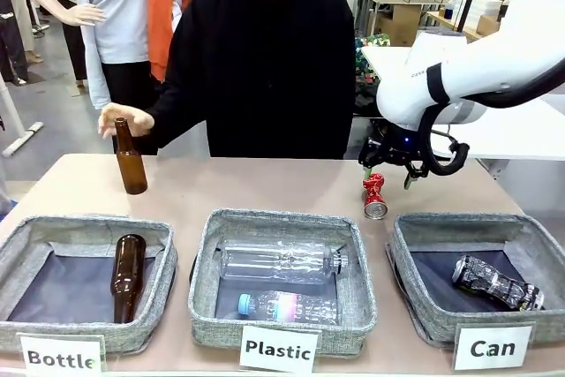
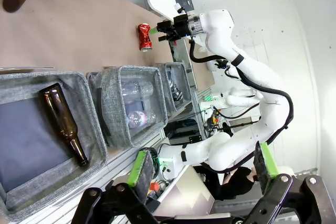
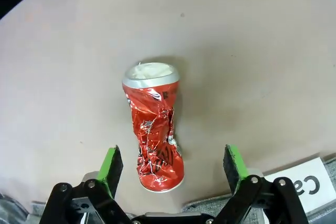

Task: Sort the can waste into the basket.
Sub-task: Pick up the can waste from the table and place it in the right Fabric basket.

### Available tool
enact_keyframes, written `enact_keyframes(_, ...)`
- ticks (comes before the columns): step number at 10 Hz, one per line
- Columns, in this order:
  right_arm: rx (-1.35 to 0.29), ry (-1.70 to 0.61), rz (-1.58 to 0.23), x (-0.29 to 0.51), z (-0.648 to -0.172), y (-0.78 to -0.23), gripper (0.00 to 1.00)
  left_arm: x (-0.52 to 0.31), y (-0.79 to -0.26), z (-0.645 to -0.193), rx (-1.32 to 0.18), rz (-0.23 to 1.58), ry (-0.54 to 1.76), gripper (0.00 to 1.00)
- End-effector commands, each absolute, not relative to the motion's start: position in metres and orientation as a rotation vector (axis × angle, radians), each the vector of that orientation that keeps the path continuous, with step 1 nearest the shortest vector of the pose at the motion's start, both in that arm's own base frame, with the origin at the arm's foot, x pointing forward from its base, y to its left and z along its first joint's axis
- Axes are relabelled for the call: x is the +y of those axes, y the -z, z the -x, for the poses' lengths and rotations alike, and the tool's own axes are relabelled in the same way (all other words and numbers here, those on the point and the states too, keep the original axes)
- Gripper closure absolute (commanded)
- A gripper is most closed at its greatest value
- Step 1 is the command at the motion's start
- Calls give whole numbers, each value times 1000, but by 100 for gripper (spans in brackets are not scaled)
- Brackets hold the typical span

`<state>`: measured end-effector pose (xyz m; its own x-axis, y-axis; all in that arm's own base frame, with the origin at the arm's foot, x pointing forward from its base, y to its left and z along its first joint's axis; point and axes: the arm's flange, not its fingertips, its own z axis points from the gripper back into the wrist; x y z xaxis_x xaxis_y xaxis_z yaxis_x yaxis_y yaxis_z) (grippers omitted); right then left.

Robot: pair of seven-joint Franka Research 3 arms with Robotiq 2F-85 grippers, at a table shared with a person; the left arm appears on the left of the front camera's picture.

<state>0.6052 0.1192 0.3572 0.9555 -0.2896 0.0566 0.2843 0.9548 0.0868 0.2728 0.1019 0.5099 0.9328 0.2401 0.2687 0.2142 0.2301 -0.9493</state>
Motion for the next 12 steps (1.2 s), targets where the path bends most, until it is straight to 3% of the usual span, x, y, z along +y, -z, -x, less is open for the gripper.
enact_keyframes(1,-101,312,-87,119,-599,-361,0,102,-511,-270,-391,1348,-14,0)
enact_keyframes(6,-114,290,-178,131,-611,-323,0,102,-511,-270,-391,1348,-14,0)
enact_keyframes(12,-87,325,-173,132,-615,-313,0,102,-511,-270,-391,1348,-14,0)
